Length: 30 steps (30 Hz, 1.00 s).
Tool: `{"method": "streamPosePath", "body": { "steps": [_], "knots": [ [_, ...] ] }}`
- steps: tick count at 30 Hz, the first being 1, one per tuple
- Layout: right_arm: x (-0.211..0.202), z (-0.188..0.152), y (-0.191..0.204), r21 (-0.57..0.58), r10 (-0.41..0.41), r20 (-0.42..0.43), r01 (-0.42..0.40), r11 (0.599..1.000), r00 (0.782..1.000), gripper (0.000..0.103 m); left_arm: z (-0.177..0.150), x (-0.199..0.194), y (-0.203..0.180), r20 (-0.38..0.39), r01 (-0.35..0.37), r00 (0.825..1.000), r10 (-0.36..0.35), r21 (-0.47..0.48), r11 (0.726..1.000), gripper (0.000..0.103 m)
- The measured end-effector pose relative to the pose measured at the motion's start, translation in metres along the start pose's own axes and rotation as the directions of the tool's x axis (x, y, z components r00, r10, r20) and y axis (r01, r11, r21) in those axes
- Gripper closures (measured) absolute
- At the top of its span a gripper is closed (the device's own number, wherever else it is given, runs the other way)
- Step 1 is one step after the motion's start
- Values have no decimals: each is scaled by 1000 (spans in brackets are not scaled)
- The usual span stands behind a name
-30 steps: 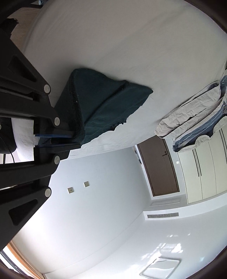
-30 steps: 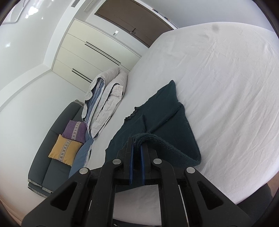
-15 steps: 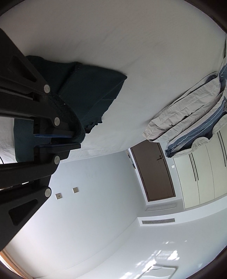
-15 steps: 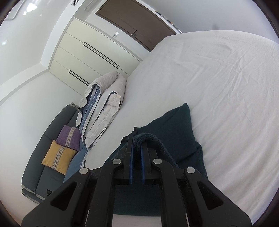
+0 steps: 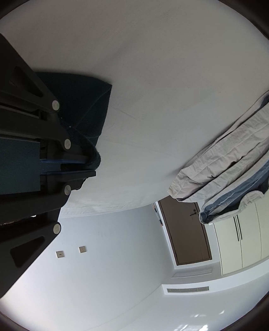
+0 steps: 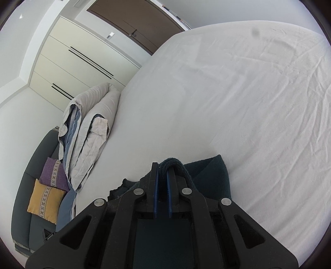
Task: Fold small clothes
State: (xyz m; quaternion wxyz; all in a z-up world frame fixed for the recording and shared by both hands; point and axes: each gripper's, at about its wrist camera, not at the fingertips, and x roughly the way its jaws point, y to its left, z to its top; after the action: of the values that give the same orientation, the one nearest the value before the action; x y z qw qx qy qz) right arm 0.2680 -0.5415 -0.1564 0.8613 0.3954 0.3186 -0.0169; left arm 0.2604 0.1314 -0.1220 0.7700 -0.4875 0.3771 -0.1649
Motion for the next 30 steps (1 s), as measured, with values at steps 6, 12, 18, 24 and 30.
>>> {"method": "streamPosePath", "body": {
  "steps": [6,12,18,24,30],
  "knots": [
    [69,6,-13,-30,-87,-137,83,996,987,92,6,19,28,-29,-59,998,57,-61,996,75],
    [55,8,-7,-95,-120,-47,115,989,992,35,5,-5,22,8,-45,999,45,-51,998,44],
    [13,-1,12,-202,-147,-50,134,970,988,34,-34,-39,-4,11,-90,996,89,129,987,44],
    [-38,-47,19,-317,-198,-33,178,932,980,36,-89,-49,-7,-16,-197,977,212,309,930,45],
    [-84,-103,-5,-420,-251,-34,214,882,967,43,-119,-57,13,-12,-263,958,286,357,896,53]
  ]
}}
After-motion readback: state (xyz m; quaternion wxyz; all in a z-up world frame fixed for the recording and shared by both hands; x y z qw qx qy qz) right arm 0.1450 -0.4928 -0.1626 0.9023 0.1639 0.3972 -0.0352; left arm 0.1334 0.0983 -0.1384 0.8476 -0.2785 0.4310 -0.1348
